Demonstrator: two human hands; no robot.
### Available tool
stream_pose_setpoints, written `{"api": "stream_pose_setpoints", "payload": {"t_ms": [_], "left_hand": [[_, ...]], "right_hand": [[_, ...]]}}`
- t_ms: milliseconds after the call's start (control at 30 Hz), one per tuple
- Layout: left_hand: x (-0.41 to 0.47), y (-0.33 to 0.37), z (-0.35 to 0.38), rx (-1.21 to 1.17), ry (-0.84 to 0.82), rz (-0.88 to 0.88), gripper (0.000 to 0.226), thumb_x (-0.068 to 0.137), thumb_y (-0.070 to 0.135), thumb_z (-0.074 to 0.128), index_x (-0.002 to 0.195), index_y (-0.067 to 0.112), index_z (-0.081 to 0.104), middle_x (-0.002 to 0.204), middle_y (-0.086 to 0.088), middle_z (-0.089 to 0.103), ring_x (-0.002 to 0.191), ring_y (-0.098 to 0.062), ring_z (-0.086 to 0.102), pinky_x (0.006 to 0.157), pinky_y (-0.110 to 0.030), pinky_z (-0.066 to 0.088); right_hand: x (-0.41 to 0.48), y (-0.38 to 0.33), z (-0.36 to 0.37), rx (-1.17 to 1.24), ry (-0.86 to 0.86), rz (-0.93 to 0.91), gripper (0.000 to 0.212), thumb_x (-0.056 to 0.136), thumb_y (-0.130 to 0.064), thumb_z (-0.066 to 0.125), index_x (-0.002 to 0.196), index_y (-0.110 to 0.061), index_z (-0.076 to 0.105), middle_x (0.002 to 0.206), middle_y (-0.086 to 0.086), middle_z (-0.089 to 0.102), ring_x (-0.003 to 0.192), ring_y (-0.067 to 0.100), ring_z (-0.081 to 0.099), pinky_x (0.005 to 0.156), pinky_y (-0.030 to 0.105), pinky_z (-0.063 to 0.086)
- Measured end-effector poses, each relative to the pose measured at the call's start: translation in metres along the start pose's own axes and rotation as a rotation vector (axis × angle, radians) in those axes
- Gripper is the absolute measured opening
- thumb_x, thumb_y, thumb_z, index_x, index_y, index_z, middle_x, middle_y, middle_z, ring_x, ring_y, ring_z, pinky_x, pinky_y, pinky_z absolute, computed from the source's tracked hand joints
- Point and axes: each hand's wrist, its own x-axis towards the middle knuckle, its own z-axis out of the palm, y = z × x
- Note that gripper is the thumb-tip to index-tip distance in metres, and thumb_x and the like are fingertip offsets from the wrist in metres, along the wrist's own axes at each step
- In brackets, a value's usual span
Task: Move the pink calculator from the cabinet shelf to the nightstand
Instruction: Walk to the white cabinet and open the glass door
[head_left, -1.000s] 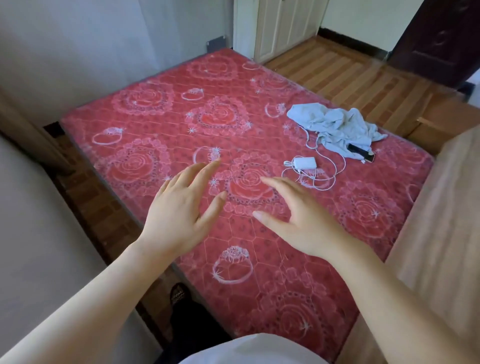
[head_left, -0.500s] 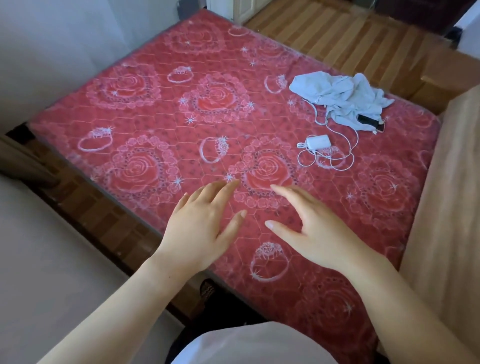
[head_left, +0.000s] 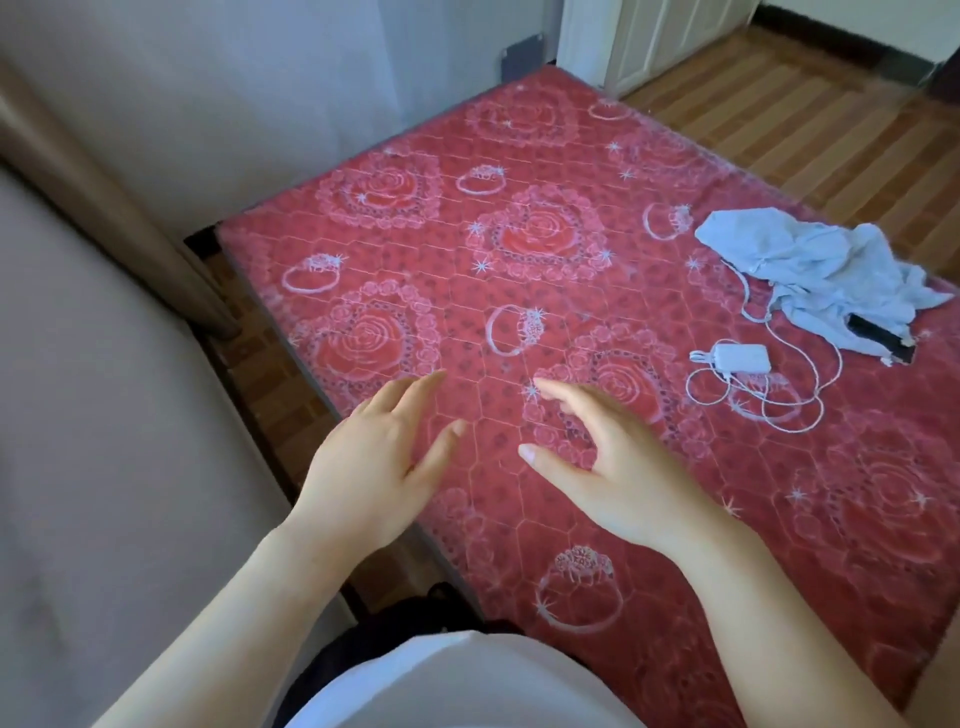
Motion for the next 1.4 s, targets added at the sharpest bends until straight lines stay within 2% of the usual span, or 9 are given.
{"api": "stream_pose_setpoints", "payload": {"t_ms": [167, 333, 467, 700, 867, 1000, 1167, 1300, 1400], "left_hand": [[0.007, -0.01, -0.003, -0.028, 0.061, -0.04, 0.054, 0.089, 0.055, 0.032, 0.138, 0.033, 0.03, 0.137, 0.008, 0.044, 0.121, -0.013, 0.045, 0.088, -0.028, 0.041], [0.032, -0.027, -0.001, -0.094, 0.045, -0.038, 0.054, 0.09, 0.054, 0.033, 0.139, 0.031, 0.03, 0.136, 0.008, 0.044, 0.105, -0.015, 0.055, 0.085, -0.028, 0.044], [0.072, -0.058, -0.009, -0.125, 0.029, 0.007, 0.055, 0.09, 0.056, 0.032, 0.138, 0.03, 0.03, 0.136, 0.008, 0.045, 0.114, -0.015, 0.051, 0.086, -0.027, 0.041], [0.157, -0.148, -0.073, -0.086, -0.035, 0.125, 0.052, 0.091, 0.054, 0.033, 0.137, 0.031, 0.032, 0.135, 0.006, 0.045, 0.114, -0.015, 0.051, 0.082, -0.032, 0.046], [0.204, -0.208, -0.13, -0.005, -0.044, 0.17, 0.052, 0.091, 0.05, 0.036, 0.138, 0.029, 0.032, 0.138, 0.006, 0.043, 0.121, -0.017, 0.046, 0.089, -0.033, 0.042], [0.225, -0.243, -0.155, 0.006, 0.007, 0.134, 0.051, 0.09, 0.051, 0.037, 0.136, 0.031, 0.033, 0.135, 0.008, 0.046, 0.118, -0.016, 0.048, 0.089, -0.034, 0.043], [0.241, -0.267, -0.168, 0.041, 0.053, 0.055, 0.055, 0.089, 0.055, 0.033, 0.137, 0.028, 0.035, 0.138, 0.006, 0.044, 0.119, -0.016, 0.049, 0.088, -0.031, 0.043], [0.253, -0.283, -0.177, 0.063, 0.08, -0.019, 0.054, 0.088, 0.055, 0.032, 0.137, 0.031, 0.032, 0.136, 0.008, 0.045, 0.119, -0.015, 0.047, 0.086, -0.03, 0.042], [0.268, -0.297, -0.176, 0.053, 0.089, -0.043, 0.055, 0.088, 0.056, 0.031, 0.137, 0.033, 0.03, 0.137, 0.008, 0.044, 0.12, -0.014, 0.046, 0.086, -0.028, 0.041]], "right_hand": [[0.03, -0.005, -0.002, -0.026, -0.078, -0.049, 0.06, 0.083, -0.057, 0.049, 0.136, -0.041, 0.027, 0.143, -0.024, 0.029, 0.129, -0.002, 0.03, 0.102, 0.025, 0.027], [0.055, -0.013, 0.0, -0.061, -0.109, -0.046, 0.06, 0.083, -0.057, 0.05, 0.137, -0.041, 0.026, 0.142, -0.026, 0.027, 0.127, -0.004, 0.029, 0.098, 0.022, 0.025], [0.096, -0.03, 0.009, -0.091, -0.085, -0.019, 0.061, 0.084, -0.056, 0.049, 0.138, -0.041, 0.024, 0.144, -0.026, 0.023, 0.128, -0.005, 0.026, 0.1, 0.022, 0.026], [0.203, -0.094, 0.041, -0.121, -0.03, 0.046, 0.06, 0.086, -0.054, 0.049, 0.139, -0.037, 0.025, 0.145, -0.021, 0.025, 0.13, 0.0, 0.029, 0.094, 0.022, 0.025], [0.284, -0.141, 0.064, -0.152, -0.032, 0.009, 0.061, 0.086, -0.055, 0.047, 0.139, -0.038, 0.022, 0.145, -0.023, 0.022, 0.129, 0.001, 0.028, 0.095, 0.024, 0.03], [0.328, -0.16, 0.075, -0.153, -0.063, -0.031, 0.06, 0.087, -0.054, 0.047, 0.139, -0.038, 0.022, 0.146, -0.021, 0.022, 0.131, 0.002, 0.027, 0.098, 0.024, 0.025], [0.374, -0.175, 0.083, -0.17, -0.114, -0.107, 0.061, 0.086, -0.055, 0.047, 0.139, -0.039, 0.022, 0.147, -0.021, 0.021, 0.132, 0.003, 0.027, 0.103, 0.031, 0.03], [0.407, -0.183, 0.083, -0.134, -0.13, -0.185, 0.06, 0.086, -0.053, 0.048, 0.139, -0.037, 0.024, 0.145, -0.021, 0.023, 0.13, 0.003, 0.03, 0.1, 0.026, 0.027], [0.432, -0.189, 0.084, -0.153, -0.141, -0.211, 0.06, 0.087, -0.053, 0.048, 0.139, -0.037, 0.023, 0.146, -0.02, 0.023, 0.13, 0.002, 0.029, 0.102, 0.029, 0.028]]}}
